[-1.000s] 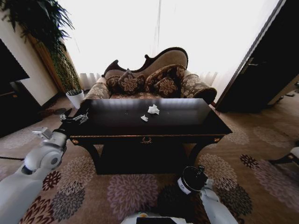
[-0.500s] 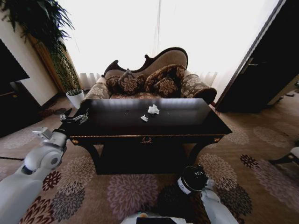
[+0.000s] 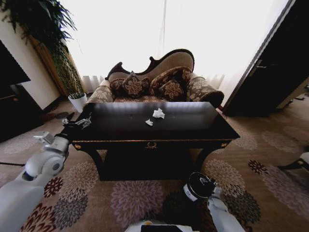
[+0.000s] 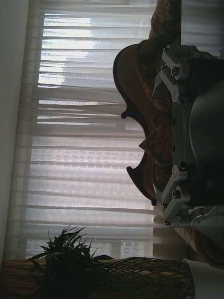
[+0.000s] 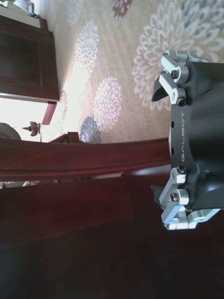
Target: Move to the front of the table and place the trash on the table into the trash bin.
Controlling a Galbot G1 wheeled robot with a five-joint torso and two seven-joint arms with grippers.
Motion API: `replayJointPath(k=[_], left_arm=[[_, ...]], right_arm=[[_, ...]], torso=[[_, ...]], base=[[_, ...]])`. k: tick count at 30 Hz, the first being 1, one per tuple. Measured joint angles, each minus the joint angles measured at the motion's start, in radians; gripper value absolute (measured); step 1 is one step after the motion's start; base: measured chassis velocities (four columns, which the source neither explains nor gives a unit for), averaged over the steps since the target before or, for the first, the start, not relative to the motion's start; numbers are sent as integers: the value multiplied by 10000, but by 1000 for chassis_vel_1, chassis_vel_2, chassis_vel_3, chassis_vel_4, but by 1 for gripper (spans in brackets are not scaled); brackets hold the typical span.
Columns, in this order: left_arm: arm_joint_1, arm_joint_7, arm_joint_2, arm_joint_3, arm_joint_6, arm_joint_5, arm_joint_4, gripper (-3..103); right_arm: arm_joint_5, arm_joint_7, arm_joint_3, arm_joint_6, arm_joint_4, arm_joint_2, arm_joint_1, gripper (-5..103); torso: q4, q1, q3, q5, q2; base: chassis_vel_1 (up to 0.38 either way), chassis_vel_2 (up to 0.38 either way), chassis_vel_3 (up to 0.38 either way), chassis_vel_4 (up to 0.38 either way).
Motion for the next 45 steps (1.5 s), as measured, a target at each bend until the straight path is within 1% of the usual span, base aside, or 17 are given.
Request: replayJointPath(k=[4, 5, 9, 10, 14, 15, 18, 19, 24, 26, 29, 30, 33, 39, 40, 43, 45], left_arm=[[0, 0, 0, 0, 0, 0, 0, 100], [0, 0, 0, 0, 0, 0, 0, 100], [0, 0, 0, 0, 0, 0, 0, 100], [0, 0, 0, 0, 0, 0, 0, 100], [0, 0, 0, 0, 0, 0, 0, 100], [0, 0, 0, 0, 0, 0, 0, 100], [0, 0, 0, 0, 0, 0, 0, 100], [0, 0, 0, 0, 0, 0, 0, 100], [0, 0, 0, 0, 0, 0, 0, 100], [0, 0, 0, 0, 0, 0, 0, 100], [0, 0, 0, 0, 0, -1, 0, 100], [0, 0, 0, 0, 0, -1, 0, 100], [0, 0, 0, 0, 0, 0, 0, 100], [0, -1, 0, 0, 0, 0, 0, 100], [0, -1, 0, 0, 0, 0, 0, 100], [0, 0, 0, 0, 0, 0, 0, 100], [0, -1, 0, 0, 0, 0, 1, 100]], right_arm=[[391, -106, 173, 76, 1149, 181, -1089, 100], [391, -106, 173, 76, 1149, 181, -1089, 100], [792, -243, 447, 78, 2751, 240, -2226, 100], [792, -243, 447, 78, 2751, 240, -2226, 100], [1142, -286, 777, 29, 4993, 307, -3528, 100], [1142, -286, 777, 29, 4993, 307, -3528, 100], [1256, -285, 1102, 42, 6325, 463, -4599, 100], [1256, -285, 1102, 42, 6325, 463, -4599, 100], [1249, -260, 1532, 281, 7744, 877, -5924, 100], [1153, -268, 1600, 378, 7958, 939, -6107, 100], [674, -297, 1828, 716, 8492, 1104, -6558, 100], [674, -297, 1828, 716, 8492, 1104, -6558, 100], [701, -293, 2004, 757, 9204, 1193, -6890, 100], [1233, -155, 2550, 469, 11030, 1099, -7418, 100], [1233, -155, 2550, 469, 11030, 1099, -7418, 100], [1491, -93, 2865, 192, 11986, 943, -7471, 100], [1526, -76, 2929, 108, 12196, 904, -7459, 100]], torso=[[0, -1, 0, -1, 0], [0, -1, 0, -1, 0], [-2, -2, 0, -1, 0], [-2, -2, 0, -1, 0], [1, -2, -1, -3, 0], [1, -2, -1, -3, 0], [0, -2, 0, -3, 0], [0, -2, 0, -3, 0], [-2, -2, 0, -1, 0], [-1, -2, 0, -3, 1], [-1, -2, 0, -1, 1], [-1, -2, 0, -1, 1], [0, -2, 0, 0, 0], [0, -1, 0, -2, 0], [0, -1, 0, -2, 0], [1, -1, 0, -2, -1], [0, -1, 1, -2, -1]], base=[[0, 0, 0, 0], [0, 0, 0, 0], [0, 0, 0, 0], [0, 0, 0, 0], [0, 0, 0, 0], [0, 0, 0, 0], [0, 0, 0, 0], [0, 0, 0, 0], [0, 0, 0, 0], [0, 0, 0, 0], [0, 0, 0, 0], [0, 0, 0, 0], [0, 0, 0, 0], [0, 0, 0, 0], [0, 0, 0, 0], [0, 0, 0, 0], [0, 0, 0, 0]])
